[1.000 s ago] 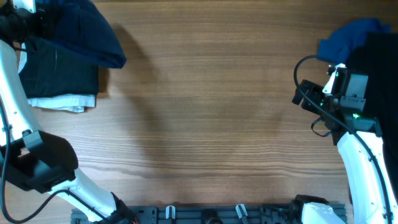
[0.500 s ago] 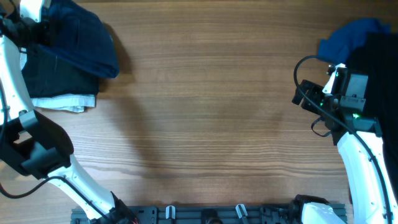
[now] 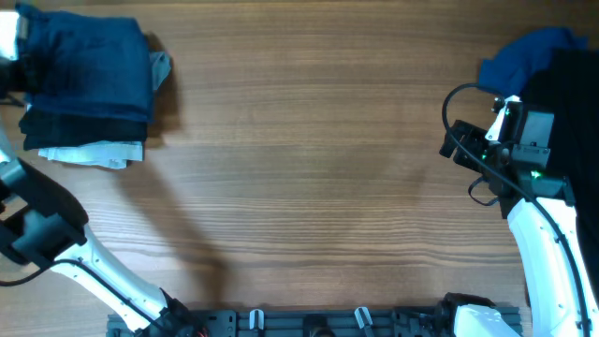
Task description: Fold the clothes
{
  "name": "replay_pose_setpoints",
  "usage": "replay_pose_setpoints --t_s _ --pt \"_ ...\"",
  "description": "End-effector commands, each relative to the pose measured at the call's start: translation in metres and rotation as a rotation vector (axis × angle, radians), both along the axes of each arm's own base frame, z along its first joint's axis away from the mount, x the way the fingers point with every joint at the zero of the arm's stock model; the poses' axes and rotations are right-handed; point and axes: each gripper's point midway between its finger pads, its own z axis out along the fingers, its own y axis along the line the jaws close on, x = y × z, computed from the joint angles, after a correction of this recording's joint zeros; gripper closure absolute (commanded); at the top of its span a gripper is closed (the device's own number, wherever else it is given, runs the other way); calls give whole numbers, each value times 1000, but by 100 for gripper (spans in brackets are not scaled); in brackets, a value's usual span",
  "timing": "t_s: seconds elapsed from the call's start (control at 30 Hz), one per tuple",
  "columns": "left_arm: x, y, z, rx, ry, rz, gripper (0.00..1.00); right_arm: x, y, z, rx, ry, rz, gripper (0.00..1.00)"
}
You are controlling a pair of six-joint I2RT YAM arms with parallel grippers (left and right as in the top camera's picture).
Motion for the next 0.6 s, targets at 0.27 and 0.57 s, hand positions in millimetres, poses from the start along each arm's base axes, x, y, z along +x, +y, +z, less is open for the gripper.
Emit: replay_pose_setpoints --t_s 0.27,0.57 --pt "-14 38 5 53 31 140 78 0 -6 0 -16 2 -22 0" --pt "-32 82 38 -54 -18 608 0 0 -6 0 -16 2 -22 0"
